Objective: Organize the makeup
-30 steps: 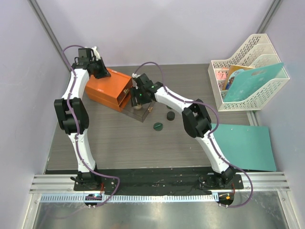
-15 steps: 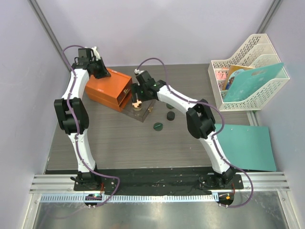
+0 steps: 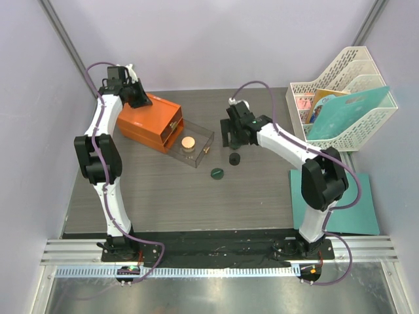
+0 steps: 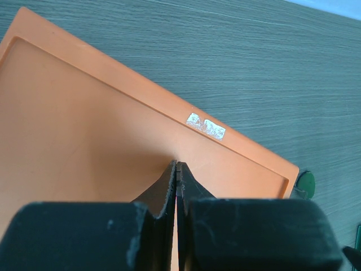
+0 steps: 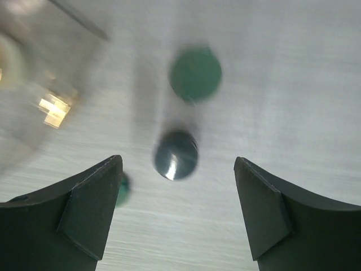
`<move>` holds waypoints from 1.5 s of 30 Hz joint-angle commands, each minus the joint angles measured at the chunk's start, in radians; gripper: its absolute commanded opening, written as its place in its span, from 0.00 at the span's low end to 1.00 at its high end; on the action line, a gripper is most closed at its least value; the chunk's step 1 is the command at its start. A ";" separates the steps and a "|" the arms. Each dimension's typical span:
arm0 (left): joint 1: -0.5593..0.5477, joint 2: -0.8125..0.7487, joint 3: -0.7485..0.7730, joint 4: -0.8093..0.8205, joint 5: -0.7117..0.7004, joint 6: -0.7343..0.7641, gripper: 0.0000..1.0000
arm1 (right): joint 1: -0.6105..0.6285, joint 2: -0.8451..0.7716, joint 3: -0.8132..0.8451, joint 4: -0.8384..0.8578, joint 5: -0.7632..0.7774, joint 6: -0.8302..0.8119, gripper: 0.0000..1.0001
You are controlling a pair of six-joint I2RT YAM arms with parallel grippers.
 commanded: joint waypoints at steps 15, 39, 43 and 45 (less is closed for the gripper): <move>0.005 0.220 -0.190 -0.532 -0.176 0.083 0.00 | 0.003 0.142 -0.122 0.084 -0.049 0.033 0.81; 0.010 0.220 -0.195 -0.533 -0.172 0.085 0.00 | 0.006 0.147 0.274 0.064 -0.147 -0.045 0.01; 0.012 0.222 -0.192 -0.535 -0.167 0.086 0.00 | 0.017 0.242 0.419 0.038 -0.181 -0.045 0.01; 0.013 0.222 -0.195 -0.535 -0.166 0.088 0.00 | 0.028 0.316 0.514 0.022 -0.205 -0.044 0.01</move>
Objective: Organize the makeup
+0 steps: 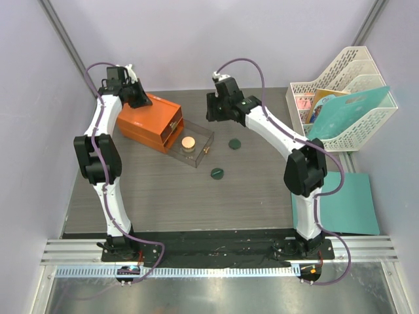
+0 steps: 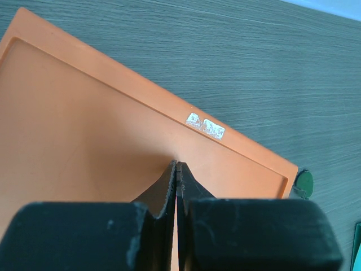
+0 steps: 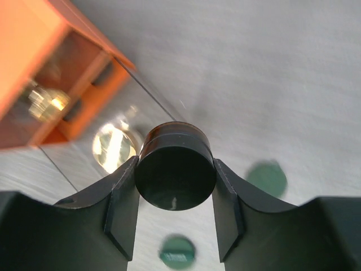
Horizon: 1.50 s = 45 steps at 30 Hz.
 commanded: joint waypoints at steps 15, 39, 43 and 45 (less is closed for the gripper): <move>0.010 0.225 -0.186 -0.543 -0.177 0.088 0.00 | 0.087 0.262 0.272 -0.089 -0.124 0.019 0.04; 0.010 0.224 -0.186 -0.543 -0.175 0.089 0.00 | 0.087 0.106 0.122 -0.068 0.136 0.039 0.74; 0.010 0.225 -0.186 -0.541 -0.177 0.088 0.00 | 0.046 -0.026 -0.054 0.006 0.230 0.071 0.73; 0.012 0.224 -0.188 -0.540 -0.177 0.088 0.00 | 0.017 -0.048 -0.108 0.026 0.247 0.100 0.72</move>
